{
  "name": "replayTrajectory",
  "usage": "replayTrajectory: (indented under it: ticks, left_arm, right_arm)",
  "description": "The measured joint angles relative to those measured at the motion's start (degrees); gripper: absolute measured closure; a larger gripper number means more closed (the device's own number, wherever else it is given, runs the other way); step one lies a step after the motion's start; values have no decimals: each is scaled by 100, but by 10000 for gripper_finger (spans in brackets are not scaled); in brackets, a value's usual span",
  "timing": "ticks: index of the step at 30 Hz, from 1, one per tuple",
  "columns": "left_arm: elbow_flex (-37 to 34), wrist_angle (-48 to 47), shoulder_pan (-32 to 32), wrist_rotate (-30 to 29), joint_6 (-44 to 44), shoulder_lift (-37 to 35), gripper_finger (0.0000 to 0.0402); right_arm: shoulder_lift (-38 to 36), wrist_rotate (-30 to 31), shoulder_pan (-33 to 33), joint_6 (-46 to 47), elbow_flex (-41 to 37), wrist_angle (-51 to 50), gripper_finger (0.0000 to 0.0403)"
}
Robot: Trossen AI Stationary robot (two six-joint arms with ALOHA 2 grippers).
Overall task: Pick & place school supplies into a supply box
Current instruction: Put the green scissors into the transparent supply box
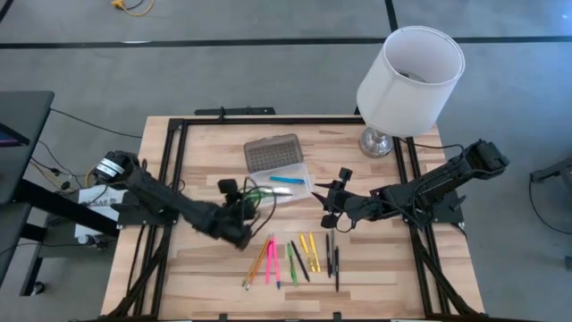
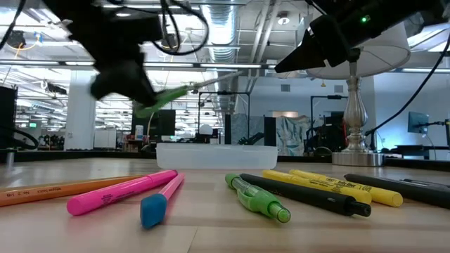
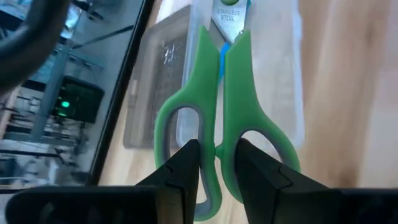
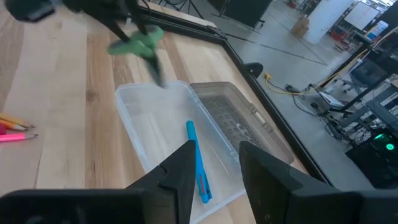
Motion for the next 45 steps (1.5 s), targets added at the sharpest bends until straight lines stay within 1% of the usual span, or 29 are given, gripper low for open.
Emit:
replayTrajectory:
  ticks: [5, 8, 11, 15, 21, 30, 36, 39, 45]
  left_arm:
    - [0, 904, 862, 828, 662, 0, 317]
    - [0, 1177, 1335, 1433, 774, 0, 317]
    - [0, 1310, 1701, 1883, 787, 0, 317]
    - [-26, 1416, 2042, 2231, 884, 0, 317]
    - [-224, 1871, 2242, 2965, 1523, 2, 317]
    - [-243, 2077, 2299, 3082, 2429, 18, 317]
    - [-245, 2418, 2563, 3601, 2875, 344, 317]
    - [-247, 2339, 2664, 3634, 2924, 475, 317]
    - [-247, 2244, 2760, 3613, 2922, 487, 307]
  right_arm:
    - [0, 13, 0, 0, 0, -47, 285]
    - [0, 25, 0, 0, 0, -89, 285]
    - [0, 51, 0, 0, 0, -120, 285]
    - [0, 53, 0, 0, 0, -131, 285]
    - [0, 55, 0, 0, 0, -133, 285]
    - [0, 61, 0, 0, 0, -131, 285]
    - [0, 61, 0, 2, 0, -162, 285]
    - [0, 61, 0, 4, -2, -216, 285]
    - [0, 57, 0, 4, -2, -255, 285]
